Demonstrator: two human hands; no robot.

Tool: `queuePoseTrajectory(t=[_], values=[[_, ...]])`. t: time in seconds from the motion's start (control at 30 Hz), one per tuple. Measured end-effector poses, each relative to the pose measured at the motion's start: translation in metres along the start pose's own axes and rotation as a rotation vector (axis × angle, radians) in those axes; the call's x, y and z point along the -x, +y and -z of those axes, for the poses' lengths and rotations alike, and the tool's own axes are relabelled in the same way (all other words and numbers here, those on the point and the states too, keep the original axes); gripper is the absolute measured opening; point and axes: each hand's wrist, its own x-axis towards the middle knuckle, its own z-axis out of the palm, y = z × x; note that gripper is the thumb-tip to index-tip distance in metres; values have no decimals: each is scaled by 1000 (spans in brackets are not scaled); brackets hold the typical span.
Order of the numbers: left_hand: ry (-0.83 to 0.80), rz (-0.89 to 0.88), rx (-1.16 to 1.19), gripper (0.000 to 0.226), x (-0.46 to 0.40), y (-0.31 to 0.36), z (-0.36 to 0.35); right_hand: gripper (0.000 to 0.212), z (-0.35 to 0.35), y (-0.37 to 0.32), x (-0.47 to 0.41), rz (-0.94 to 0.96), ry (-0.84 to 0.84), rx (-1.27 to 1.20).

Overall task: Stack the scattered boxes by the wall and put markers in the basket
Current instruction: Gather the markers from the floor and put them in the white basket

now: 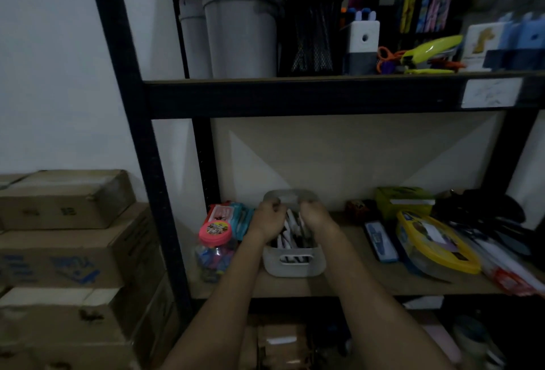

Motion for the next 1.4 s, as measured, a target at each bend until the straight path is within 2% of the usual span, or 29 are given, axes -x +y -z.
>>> queuePoseTrajectory(t=[0.2,0.3,0.43,0.7,0.83,0.97,1.1,1.2,1.4], values=[[68,-132,73,25,65,3,29,32,-10,-8,63,152,155,32],[56,-142,72,27,112,-8,45,27,-24,-1,110,160,217,-62],[4,-126,28,28,175,-35,62,33,-49,17,180,108,188,-121],[-47,-71,-137,33,274,-93,77,41,-92,53,292,23,108,59],[-82,2,-138,32,318,-125,72,43,-109,80,330,-2,50,89],[-109,92,-135,32,373,-169,59,38,-124,138,370,-33,7,118],[-171,250,-141,32,451,-227,39,44,-150,223,423,-173,-70,180],[-237,373,-119,35,513,-269,26,40,-171,282,467,-253,-145,188],[-295,493,-176,37,594,-337,17,49,-205,359,524,-432,-271,241]])
